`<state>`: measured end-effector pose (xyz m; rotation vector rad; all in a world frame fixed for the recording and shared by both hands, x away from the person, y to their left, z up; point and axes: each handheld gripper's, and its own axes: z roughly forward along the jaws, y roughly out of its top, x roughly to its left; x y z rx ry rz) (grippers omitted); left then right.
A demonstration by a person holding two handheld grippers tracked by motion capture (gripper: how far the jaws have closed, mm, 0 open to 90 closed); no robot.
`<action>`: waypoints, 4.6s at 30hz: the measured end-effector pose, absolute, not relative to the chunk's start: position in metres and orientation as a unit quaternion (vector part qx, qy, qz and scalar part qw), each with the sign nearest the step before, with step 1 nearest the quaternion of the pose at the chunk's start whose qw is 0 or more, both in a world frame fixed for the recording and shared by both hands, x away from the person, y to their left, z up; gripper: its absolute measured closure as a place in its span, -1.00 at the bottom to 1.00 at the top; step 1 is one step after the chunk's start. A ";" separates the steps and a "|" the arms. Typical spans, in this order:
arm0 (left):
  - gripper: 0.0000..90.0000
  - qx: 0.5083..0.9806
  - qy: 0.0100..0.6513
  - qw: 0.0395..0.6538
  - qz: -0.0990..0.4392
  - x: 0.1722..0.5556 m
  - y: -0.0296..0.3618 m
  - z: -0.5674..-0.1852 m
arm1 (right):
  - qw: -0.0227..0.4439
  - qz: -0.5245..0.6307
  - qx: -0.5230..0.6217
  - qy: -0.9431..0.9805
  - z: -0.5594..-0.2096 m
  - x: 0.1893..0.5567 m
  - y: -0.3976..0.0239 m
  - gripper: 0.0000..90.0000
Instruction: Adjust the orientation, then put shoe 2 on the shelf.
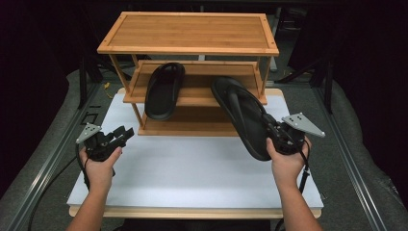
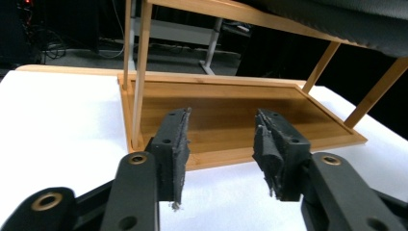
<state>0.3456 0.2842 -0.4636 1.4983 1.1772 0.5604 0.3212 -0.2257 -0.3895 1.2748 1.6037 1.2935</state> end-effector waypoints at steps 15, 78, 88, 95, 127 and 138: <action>0.47 0.642 0.498 0.535 0.231 0.344 0.283 -0.461 | 0.358 0.489 0.492 0.625 -0.367 0.369 -0.199 0.88; 0.29 0.644 0.466 0.561 0.233 0.377 0.255 -0.403 | 0.333 0.507 0.465 0.645 -0.365 0.426 -0.155 0.36; 0.17 0.634 0.465 0.576 0.225 0.389 0.245 -0.389 | 0.302 0.516 0.462 0.655 -0.375 0.412 -0.163 0.28; 0.17 0.654 0.459 0.564 0.210 0.396 0.236 -0.386 | 0.293 0.509 0.464 0.664 -0.380 0.407 -0.163 0.23; 0.20 0.646 0.457 0.572 0.215 0.410 0.202 -0.395 | 0.320 0.517 0.456 0.650 -0.393 0.390 -0.137 0.18; 0.20 0.651 0.456 0.565 0.222 0.419 0.196 -0.394 | 0.333 0.522 0.468 0.631 -0.396 0.390 -0.121 0.17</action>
